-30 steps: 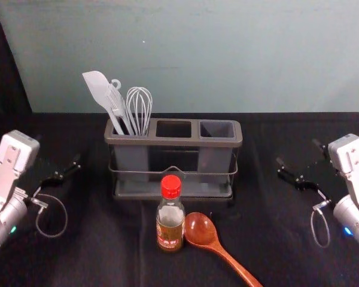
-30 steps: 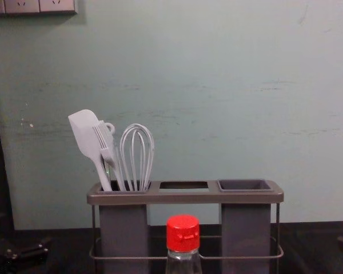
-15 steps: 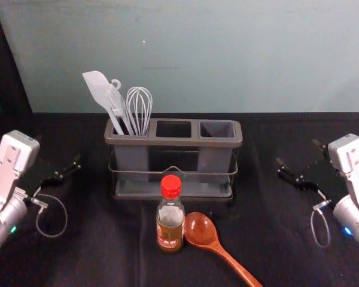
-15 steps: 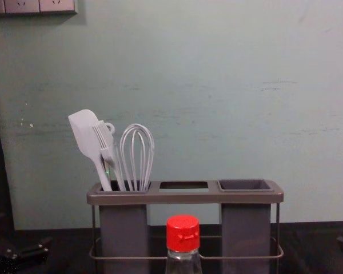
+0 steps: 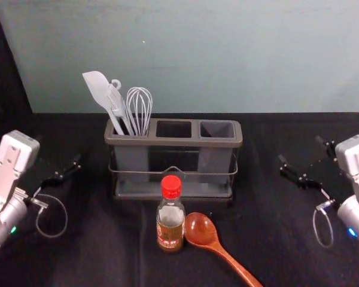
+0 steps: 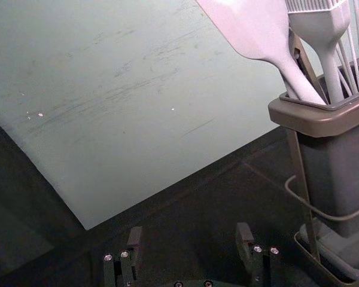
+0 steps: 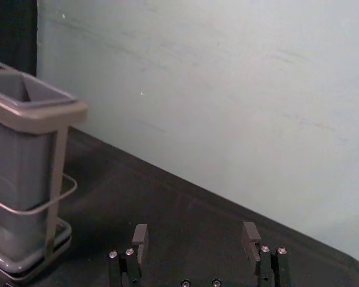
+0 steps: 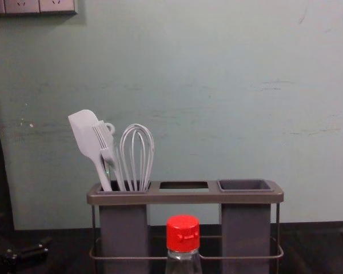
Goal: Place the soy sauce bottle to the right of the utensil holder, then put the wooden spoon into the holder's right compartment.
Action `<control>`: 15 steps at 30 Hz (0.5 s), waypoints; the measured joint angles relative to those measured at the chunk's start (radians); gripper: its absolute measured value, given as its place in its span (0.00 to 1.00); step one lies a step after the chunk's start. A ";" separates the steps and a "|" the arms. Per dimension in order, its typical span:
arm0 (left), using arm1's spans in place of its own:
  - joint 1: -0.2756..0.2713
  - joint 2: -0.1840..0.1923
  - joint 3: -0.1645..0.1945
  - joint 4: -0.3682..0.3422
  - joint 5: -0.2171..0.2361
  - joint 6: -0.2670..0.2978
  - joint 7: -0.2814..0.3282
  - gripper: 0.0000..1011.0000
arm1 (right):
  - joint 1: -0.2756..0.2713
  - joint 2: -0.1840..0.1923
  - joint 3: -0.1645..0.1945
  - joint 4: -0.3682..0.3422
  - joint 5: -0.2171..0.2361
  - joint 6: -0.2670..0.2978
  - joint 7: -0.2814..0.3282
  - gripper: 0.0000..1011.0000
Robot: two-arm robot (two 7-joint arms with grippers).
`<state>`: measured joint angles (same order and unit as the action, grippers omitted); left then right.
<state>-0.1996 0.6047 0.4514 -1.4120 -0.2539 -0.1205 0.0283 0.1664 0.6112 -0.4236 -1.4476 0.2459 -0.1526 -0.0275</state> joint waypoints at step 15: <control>0.000 0.000 0.000 0.000 0.000 0.000 0.000 1.00 | -0.159 0.083 0.111 -0.187 0.109 -0.026 0.098 0.99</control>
<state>-0.1995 0.6047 0.4514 -1.4120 -0.2539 -0.1205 0.0283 0.0070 0.6942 -0.3126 -1.6348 0.3549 -0.1787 0.0707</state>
